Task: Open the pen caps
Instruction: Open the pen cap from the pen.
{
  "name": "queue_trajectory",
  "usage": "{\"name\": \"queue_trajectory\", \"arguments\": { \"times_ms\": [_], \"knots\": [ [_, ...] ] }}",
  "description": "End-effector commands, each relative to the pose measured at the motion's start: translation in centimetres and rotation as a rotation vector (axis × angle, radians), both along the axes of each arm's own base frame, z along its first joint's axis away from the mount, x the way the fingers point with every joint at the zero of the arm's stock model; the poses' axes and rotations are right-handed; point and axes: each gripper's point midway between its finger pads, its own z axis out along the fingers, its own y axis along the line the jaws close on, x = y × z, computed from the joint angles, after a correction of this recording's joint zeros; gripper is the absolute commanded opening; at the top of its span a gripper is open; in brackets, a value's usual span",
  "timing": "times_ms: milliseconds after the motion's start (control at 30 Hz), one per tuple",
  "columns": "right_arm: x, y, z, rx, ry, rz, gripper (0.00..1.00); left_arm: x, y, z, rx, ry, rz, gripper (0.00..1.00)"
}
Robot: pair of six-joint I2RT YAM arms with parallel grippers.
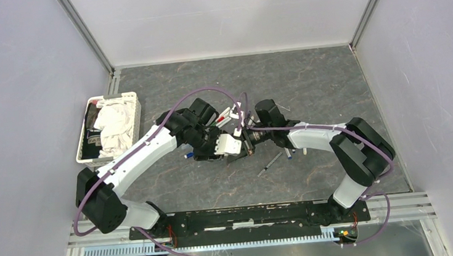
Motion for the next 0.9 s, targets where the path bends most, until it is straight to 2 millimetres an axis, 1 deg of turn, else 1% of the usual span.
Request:
{"name": "queue_trajectory", "arguments": {
  "times_ms": [0, 100, 233, 267, 333, 400, 433, 467, 500, 533, 600, 633, 667, 700, 867],
  "knots": [
    [0.2, 0.1, 1.9, 0.052, -0.065, -0.007, 0.0, 0.2, -0.4, 0.8, -0.033, -0.044, -0.029, 0.54],
    [0.2, 0.2, 2.3, 0.061, -0.068, -0.008, 0.0, 0.0, -0.5, 0.6, -0.034, -0.032, -0.034, 0.51],
    [0.4, 0.4, 2.8, 0.077, -0.063, -0.016, 0.0, 0.1, -0.9, 0.5, -0.043, -0.023, -0.032, 0.42],
    [0.4, 0.4, 2.9, 0.08, -0.063, -0.014, 0.0, 0.2, -0.9, 0.4, -0.044, -0.021, -0.03, 0.38],
    [0.4, 0.4, 2.8, 0.079, -0.06, -0.014, 0.0, 0.2, -1.0, 0.3, -0.045, -0.022, -0.033, 0.27],
    [0.3, 0.4, 2.8, 0.079, -0.059, -0.01, 0.0, 0.5, -0.9, 0.0, -0.034, -0.034, -0.039, 0.11],
    [0.3, 0.3, 2.7, 0.077, -0.061, -0.01, 0.0, 0.5, -0.7, -0.1, -0.025, -0.041, -0.043, 0.06],
    [0.2, 0.2, 2.6, 0.071, -0.062, -0.007, 0.0, 0.6, -0.5, -0.2, -0.018, -0.048, -0.049, 0.03],
    [0.1, 0.2, 2.5, 0.07, -0.064, -0.003, 0.06, 0.6, -0.4, -0.3, -0.012, -0.053, -0.052, 0.03],
    [0.1, 0.2, 2.5, 0.07, -0.063, -0.002, 0.16, 0.6, -0.3, -0.4, -0.007, -0.055, -0.055, 0.02],
    [0.4, 0.5, 2.8, 0.075, -0.063, -0.004, 0.26, 0.5, -0.3, -0.3, -0.007, -0.054, -0.062, 0.02],
    [0.5, 0.8, 2.9, 0.079, -0.062, -0.003, 0.3, 0.4, -0.2, -0.3, -0.005, -0.052, -0.067, 0.02],
    [0.6, 1.0, 3.0, 0.083, -0.057, 0.0, 0.33, 0.3, -0.3, -0.3, -0.006, -0.048, -0.072, 0.02],
    [0.6, 1.3, 3.1, 0.087, -0.056, 0.006, 0.33, 0.4, -0.4, -0.2, -0.006, -0.047, -0.074, 0.02],
    [0.7, 2.1, 2.8, 0.083, -0.044, 0.026, 0.33, 0.5, -0.2, -0.2, 0.011, -0.053, -0.083, 0.02]
  ]
}}
